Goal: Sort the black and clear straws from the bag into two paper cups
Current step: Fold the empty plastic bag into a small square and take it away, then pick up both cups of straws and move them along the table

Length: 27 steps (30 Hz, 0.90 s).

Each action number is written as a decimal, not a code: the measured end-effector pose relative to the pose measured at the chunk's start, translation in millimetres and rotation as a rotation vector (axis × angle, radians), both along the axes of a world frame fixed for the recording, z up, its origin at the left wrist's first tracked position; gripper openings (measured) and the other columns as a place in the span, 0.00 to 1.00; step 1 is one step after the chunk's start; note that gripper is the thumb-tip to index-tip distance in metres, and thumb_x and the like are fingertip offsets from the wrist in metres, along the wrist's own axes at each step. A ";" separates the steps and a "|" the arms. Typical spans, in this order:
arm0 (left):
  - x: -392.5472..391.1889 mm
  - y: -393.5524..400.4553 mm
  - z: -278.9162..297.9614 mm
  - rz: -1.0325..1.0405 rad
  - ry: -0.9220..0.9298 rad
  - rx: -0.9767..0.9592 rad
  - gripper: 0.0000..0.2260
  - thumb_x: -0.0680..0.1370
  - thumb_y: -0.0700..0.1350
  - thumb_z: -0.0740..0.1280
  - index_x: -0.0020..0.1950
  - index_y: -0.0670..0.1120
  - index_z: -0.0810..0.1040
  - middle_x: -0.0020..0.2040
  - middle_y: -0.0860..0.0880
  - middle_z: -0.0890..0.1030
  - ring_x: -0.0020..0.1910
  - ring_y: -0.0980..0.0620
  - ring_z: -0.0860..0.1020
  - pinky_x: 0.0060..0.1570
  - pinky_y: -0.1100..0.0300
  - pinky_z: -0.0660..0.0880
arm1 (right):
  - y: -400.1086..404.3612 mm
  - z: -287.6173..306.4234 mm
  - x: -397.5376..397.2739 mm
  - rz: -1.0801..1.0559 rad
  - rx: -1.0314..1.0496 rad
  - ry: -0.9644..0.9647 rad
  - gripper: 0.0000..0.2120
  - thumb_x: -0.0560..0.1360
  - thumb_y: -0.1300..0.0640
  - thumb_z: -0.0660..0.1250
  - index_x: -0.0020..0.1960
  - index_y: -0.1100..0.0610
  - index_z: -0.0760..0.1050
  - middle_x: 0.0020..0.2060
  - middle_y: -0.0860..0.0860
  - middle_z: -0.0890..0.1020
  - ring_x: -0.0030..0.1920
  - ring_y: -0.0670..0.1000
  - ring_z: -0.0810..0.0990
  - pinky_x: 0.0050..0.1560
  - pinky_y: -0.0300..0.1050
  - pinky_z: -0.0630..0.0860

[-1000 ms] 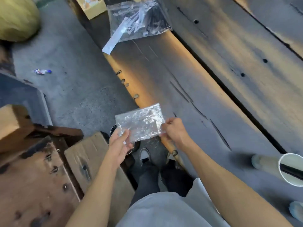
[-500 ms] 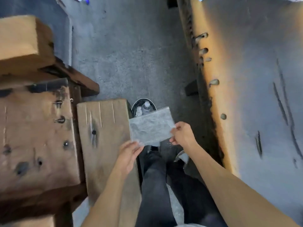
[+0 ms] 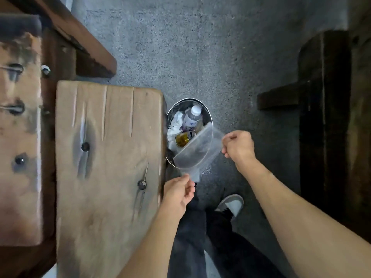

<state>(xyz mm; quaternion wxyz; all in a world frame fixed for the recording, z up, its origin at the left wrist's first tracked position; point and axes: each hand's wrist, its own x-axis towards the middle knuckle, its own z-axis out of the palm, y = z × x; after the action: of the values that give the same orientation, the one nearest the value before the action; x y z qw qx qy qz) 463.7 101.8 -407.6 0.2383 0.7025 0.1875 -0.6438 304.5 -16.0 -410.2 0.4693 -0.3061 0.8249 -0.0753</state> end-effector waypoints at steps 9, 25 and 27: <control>-4.7 -5.5 -59.2 0.063 0.033 0.058 0.11 0.82 0.45 0.66 0.45 0.38 0.77 0.34 0.43 0.78 0.28 0.51 0.74 0.21 0.66 0.73 | -31.4 -66.6 22.9 0.070 -0.010 -0.040 0.05 0.77 0.62 0.67 0.47 0.63 0.80 0.39 0.60 0.84 0.27 0.51 0.75 0.27 0.40 0.75; -1.1 -64.0 79.3 -0.669 -0.467 -0.579 0.20 0.79 0.50 0.67 0.71 0.51 0.71 0.66 0.51 0.75 0.61 0.53 0.76 0.65 0.56 0.72 | -17.1 100.8 -2.3 0.050 -0.257 -0.044 0.24 0.78 0.51 0.66 0.72 0.57 0.70 0.66 0.52 0.77 0.65 0.52 0.76 0.64 0.42 0.68; -4.3 -85.5 125.3 -0.763 -0.580 -0.763 0.27 0.77 0.53 0.67 0.75 0.51 0.65 0.73 0.52 0.69 0.71 0.53 0.69 0.72 0.54 0.64 | -15.4 152.2 -6.7 0.075 -0.363 -0.024 0.27 0.79 0.50 0.65 0.76 0.55 0.66 0.72 0.52 0.73 0.70 0.51 0.72 0.69 0.45 0.66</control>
<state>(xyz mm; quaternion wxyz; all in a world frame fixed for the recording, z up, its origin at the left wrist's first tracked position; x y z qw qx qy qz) 459.4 16.4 -282.3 0.2671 0.7318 -0.3936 -0.4881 297.7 -31.4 -258.0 0.4187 -0.4155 0.7801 -0.2088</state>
